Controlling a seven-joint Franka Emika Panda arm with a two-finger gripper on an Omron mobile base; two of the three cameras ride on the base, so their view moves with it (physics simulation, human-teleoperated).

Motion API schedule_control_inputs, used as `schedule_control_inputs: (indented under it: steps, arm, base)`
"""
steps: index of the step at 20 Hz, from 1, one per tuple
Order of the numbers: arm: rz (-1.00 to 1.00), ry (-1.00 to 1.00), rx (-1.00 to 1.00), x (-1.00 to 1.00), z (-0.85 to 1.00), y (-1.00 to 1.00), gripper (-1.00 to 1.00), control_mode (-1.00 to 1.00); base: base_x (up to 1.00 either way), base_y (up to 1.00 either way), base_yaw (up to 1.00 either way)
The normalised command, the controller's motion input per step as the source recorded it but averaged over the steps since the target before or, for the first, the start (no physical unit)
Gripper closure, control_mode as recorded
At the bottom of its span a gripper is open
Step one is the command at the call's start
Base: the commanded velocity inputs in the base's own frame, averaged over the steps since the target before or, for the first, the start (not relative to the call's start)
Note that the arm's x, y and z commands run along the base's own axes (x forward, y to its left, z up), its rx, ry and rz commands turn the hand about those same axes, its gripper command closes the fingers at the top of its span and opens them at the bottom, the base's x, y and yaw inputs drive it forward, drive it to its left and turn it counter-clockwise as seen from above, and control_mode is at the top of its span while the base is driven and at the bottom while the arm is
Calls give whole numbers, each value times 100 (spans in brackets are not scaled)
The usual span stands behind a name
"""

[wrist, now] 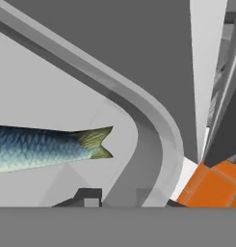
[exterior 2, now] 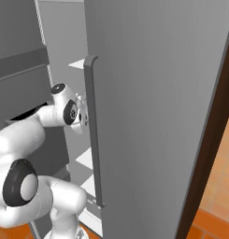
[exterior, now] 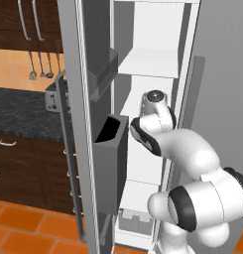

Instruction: Take the meat container that has the fish and place it on the second highest rack of the freezer. Then take the vegetable container that has the mushroom and bell pepper and place it on the highest rack of the freezer.

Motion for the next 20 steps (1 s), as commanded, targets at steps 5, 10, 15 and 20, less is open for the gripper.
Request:
schedule_control_inputs:
  steps: [5, 10, 15, 20]
  arm:
    - [-4, 0, 0, 35, -17, -9, 100, -100]
    - [-8, 0, 0, 44, -4, 0, 100, -100]
    - [-3, 0, 0, 33, -21, -5, 100, -100]
    - [0, 0, 0, 21, -38, -7, 100, -100]
  base:
    - [0, 0, 0]
    - [0, 0, 0]
    - [0, 0, 0]
    - [0, 0, 0]
